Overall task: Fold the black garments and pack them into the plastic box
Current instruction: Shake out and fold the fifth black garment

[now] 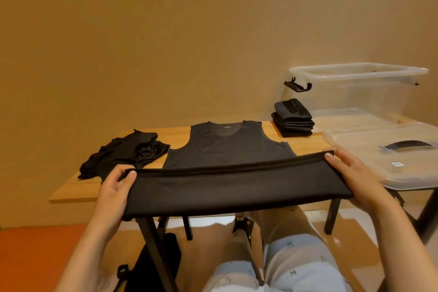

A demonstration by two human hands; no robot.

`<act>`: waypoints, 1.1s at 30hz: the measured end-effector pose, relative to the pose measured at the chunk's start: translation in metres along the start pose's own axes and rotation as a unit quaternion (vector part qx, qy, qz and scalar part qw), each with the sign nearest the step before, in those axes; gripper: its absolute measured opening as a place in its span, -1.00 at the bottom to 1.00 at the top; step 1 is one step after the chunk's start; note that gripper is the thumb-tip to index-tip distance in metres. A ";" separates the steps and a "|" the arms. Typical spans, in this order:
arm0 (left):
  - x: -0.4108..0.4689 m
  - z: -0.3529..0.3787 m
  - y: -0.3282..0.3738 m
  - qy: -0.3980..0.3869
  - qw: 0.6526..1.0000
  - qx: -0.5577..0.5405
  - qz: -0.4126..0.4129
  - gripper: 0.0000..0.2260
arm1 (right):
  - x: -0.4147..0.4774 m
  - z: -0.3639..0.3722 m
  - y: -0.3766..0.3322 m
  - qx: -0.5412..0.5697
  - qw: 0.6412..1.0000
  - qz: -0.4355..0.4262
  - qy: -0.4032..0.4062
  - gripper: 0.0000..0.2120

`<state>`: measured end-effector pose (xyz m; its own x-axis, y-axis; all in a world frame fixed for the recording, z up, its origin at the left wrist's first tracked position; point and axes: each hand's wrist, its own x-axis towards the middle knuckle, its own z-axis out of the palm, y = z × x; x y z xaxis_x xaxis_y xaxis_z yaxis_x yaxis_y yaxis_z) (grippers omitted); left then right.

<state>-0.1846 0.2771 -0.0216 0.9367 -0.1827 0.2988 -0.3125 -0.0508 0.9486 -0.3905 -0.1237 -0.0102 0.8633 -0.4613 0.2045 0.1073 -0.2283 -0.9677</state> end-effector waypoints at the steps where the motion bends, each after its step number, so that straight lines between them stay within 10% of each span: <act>1: 0.003 -0.001 0.000 -0.008 1.000 0.005 -0.007 -0.88 | 0.002 0.001 -0.001 -0.004 1.000 0.000 -0.002 -0.29; 18: 0.224 0.041 -0.004 -0.060 0.995 0.068 -0.031 -0.88 | 0.220 0.034 -0.010 -0.134 0.978 -0.008 0.163 -0.82; 33: 0.395 0.115 -0.094 -0.067 0.950 0.288 -0.102 -0.67 | 0.395 0.069 0.045 -0.523 0.832 0.044 0.180 -0.95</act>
<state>0.1964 0.0963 -0.0043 0.9707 -0.2324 0.0615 -0.1966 -0.6201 0.7595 -0.0107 -0.2566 0.0163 0.6217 -0.6996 0.3522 -0.5986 -0.7144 -0.3625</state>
